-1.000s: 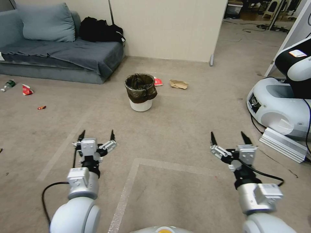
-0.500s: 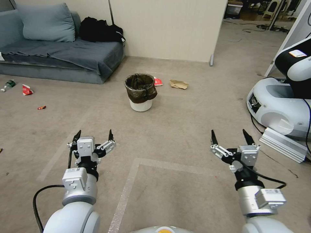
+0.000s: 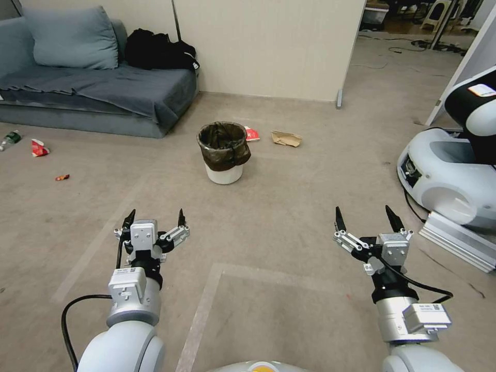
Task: Pick up the trash bin, then pick up the garbage from the floor and place it into the trash bin.
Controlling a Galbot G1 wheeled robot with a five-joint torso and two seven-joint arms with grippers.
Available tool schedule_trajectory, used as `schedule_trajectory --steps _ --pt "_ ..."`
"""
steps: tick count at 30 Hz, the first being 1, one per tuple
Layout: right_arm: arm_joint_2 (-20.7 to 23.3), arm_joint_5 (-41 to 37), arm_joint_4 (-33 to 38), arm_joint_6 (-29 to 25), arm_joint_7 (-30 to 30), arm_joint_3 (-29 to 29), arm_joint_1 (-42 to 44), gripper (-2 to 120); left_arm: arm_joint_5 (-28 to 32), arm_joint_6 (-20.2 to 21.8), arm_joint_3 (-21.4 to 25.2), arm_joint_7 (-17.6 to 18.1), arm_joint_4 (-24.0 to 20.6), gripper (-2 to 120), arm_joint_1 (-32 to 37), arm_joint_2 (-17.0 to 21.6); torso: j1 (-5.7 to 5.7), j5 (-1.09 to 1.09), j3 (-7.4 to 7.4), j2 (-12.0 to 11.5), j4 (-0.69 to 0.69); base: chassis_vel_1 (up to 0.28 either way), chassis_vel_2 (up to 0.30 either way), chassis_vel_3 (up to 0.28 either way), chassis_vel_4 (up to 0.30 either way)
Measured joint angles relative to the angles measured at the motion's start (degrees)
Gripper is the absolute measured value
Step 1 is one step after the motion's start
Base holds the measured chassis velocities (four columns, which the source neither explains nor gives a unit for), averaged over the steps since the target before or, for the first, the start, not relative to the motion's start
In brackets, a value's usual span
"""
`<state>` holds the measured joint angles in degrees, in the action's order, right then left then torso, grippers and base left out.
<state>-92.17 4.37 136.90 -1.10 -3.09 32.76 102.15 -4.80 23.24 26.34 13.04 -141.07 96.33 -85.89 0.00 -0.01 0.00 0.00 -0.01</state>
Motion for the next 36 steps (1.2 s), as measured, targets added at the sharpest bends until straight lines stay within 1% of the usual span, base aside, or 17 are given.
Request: schedule_trajectory --steps 2,3,4,16,17,18,23,25,30,31,32,36 --pt "0.0 0.0 0.0 0.0 0.0 0.0 0.0 100 -0.2 0.0 0.0 0.0 0.0 100 0.0 0.0 0.0 -0.01 0.01 0.0 0.0 -0.234 0.227 0.224 -0.227" --pt "0.0 0.0 0.0 0.0 0.0 0.0 0.0 100 -0.7 -0.1 0.0 0.0 0.1 100 0.0 -0.1 0.0 0.04 0.0 0.0 0.0 -0.249 0.239 0.258 -0.259" --pt "0.0 0.0 0.0 0.0 0.0 0.0 0.0 100 -0.9 -0.1 0.0 0.0 0.2 100 0.0 -0.1 0.01 0.0 0.0 0.0 0.01 -0.229 0.235 0.251 -0.25" --pt "0.0 0.0 0.0 0.0 0.0 0.0 0.0 100 -1.5 -0.2 -0.3 0.0 0.2 100 0.1 -0.5 0.01 -0.01 0.0 0.0 0.01 -0.224 0.233 0.227 -0.234" --pt "0.0 0.0 0.0 0.0 0.0 0.0 0.0 100 -1.7 -0.3 -0.4 0.0 0.2 100 0.2 -0.6 0.01 0.03 0.01 0.0 0.01 -0.211 0.221 0.218 -0.206" --pt "0.0 0.0 0.0 0.0 0.0 0.0 0.0 100 -1.8 -0.3 -0.4 0.0 0.2 100 0.2 -0.7 0.0 0.02 0.0 0.0 0.0 -0.229 0.239 0.216 -0.206" --pt "0.0 0.0 0.0 0.0 -0.1 0.0 0.0 100 -1.9 -0.4 -0.6 0.0 0.2 100 0.3 -0.8 0.01 0.02 0.01 0.0 0.02 -0.236 0.237 0.224 -0.21" --pt "0.0 0.0 0.0 0.0 -0.1 0.0 0.0 100 -1.9 -0.5 -0.6 0.0 0.2 100 0.3 -0.9 0.01 -0.01 0.0 0.0 0.0 -0.232 0.226 0.225 -0.23" --pt "0.0 0.0 0.0 0.0 -0.1 0.0 0.0 100 -2.0 -0.5 -0.6 0.0 0.3 100 0.3 -0.9 0.01 0.01 0.0 0.0 0.0 -0.231 0.235 0.225 -0.231" --pt "0.0 0.0 0.0 0.0 -0.1 0.0 0.0 100 -2.0 -0.5 -0.6 0.0 0.3 100 0.3 -0.9 0.01 0.01 0.01 0.0 0.02 -0.221 0.237 0.213 -0.223" --pt "0.0 0.0 0.0 0.0 -0.1 0.0 0.0 100 -2.0 -0.5 -0.6 0.0 0.3 100 0.3 -0.9 0.01 0.01 0.01 0.0 0.02 -0.221 0.237 0.213 -0.223" --pt "0.0 0.1 0.0 0.0 -0.2 0.0 0.0 100 -2.1 -0.6 -0.6 0.0 0.3 100 0.3 -0.9 0.0 0.0 0.0 0.0 -0.01 -0.231 0.222 0.206 -0.232"
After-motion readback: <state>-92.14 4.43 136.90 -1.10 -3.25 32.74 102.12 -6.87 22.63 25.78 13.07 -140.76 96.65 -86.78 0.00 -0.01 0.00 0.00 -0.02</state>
